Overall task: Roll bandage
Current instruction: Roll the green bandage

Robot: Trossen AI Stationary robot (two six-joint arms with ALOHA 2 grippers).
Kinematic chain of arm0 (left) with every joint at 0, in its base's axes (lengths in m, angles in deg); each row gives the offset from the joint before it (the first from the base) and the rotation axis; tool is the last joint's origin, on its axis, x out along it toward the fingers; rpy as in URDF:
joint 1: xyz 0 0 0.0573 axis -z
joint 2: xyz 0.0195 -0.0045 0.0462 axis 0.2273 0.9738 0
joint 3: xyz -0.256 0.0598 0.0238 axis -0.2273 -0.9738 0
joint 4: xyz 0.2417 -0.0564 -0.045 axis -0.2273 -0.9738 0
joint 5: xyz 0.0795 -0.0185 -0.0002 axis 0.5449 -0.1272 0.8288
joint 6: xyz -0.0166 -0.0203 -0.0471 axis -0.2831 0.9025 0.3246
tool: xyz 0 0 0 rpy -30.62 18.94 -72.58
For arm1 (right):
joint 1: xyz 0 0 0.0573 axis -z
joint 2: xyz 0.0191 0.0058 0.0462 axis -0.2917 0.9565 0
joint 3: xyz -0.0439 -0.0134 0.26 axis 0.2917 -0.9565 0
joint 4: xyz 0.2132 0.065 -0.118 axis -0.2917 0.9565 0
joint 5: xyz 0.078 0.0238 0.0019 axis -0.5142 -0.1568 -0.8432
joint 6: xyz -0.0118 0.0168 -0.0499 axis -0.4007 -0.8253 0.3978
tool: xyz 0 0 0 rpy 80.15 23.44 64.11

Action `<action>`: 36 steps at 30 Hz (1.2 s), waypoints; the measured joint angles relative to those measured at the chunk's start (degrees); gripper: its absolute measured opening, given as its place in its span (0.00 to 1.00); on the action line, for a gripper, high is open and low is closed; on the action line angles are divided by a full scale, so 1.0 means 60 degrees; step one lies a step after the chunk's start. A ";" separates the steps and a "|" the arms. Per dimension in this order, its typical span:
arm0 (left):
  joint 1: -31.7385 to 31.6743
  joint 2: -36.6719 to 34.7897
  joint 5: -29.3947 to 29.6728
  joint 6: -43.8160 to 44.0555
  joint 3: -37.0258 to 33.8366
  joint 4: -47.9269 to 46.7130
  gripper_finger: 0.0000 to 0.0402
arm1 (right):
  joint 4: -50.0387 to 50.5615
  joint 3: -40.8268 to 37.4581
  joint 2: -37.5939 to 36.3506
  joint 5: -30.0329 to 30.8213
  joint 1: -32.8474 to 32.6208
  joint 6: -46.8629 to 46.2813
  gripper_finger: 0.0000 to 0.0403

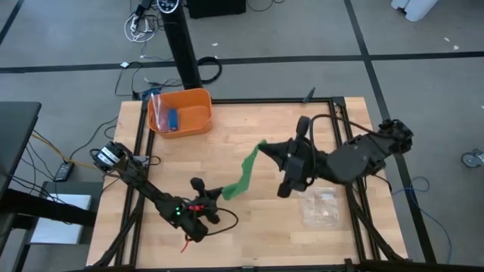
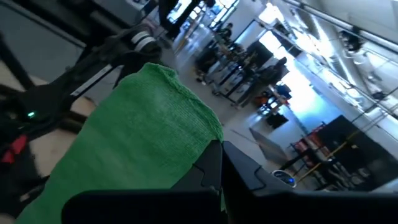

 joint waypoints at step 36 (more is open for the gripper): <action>0.0162 0.0004 -0.3012 -0.4196 0.1236 0.3973 0.00 | -0.1226 -0.0007 0.0005 -0.0893 0.3717 0.1291 0.00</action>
